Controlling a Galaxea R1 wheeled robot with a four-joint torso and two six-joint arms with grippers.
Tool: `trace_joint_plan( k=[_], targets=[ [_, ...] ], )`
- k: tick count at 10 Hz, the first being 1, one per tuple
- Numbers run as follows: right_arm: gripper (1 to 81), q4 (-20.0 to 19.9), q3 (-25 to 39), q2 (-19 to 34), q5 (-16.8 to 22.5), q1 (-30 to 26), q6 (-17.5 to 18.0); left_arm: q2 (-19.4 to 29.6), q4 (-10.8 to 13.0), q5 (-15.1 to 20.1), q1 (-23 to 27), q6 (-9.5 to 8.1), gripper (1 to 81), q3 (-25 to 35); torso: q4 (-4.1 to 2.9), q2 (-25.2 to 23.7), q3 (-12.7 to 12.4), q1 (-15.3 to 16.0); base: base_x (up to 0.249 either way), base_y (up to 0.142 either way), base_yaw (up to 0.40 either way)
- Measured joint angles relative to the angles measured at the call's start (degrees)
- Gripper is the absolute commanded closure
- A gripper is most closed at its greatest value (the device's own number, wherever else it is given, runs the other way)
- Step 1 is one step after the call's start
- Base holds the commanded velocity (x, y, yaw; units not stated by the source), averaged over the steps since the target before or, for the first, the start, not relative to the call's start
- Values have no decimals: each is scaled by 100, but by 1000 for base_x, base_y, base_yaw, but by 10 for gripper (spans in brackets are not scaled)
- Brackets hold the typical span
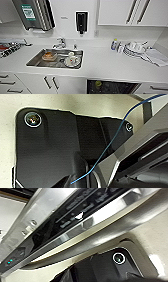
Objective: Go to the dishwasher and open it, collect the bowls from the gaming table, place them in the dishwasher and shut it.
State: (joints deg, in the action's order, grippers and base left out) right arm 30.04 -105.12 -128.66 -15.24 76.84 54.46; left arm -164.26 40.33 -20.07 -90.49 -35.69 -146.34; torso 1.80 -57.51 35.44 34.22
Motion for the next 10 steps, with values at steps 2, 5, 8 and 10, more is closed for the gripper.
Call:
trace_joint_plan(
  k=[2,5,8,10],
  targets=[
    [10,24,-282,79,20,358,1,-5,0,15,-20,0,10,0,0,-402,-2,251,0,0,0],
    [10,41,-306,-246,5,144,4,-2,2,34,-52,0,10,0,0,-942,-5,588,0,0,0],
    [10,72,-340,-797,251,-274,-44,-2,2,52,-68,0,10,0,0,-1012,-6,636,0,0,0],
    [10,61,-336,-858,384,-416,15,6,2,56,-71,0,10,0,0,-1010,-6,634,0,0,0]
  ],
)
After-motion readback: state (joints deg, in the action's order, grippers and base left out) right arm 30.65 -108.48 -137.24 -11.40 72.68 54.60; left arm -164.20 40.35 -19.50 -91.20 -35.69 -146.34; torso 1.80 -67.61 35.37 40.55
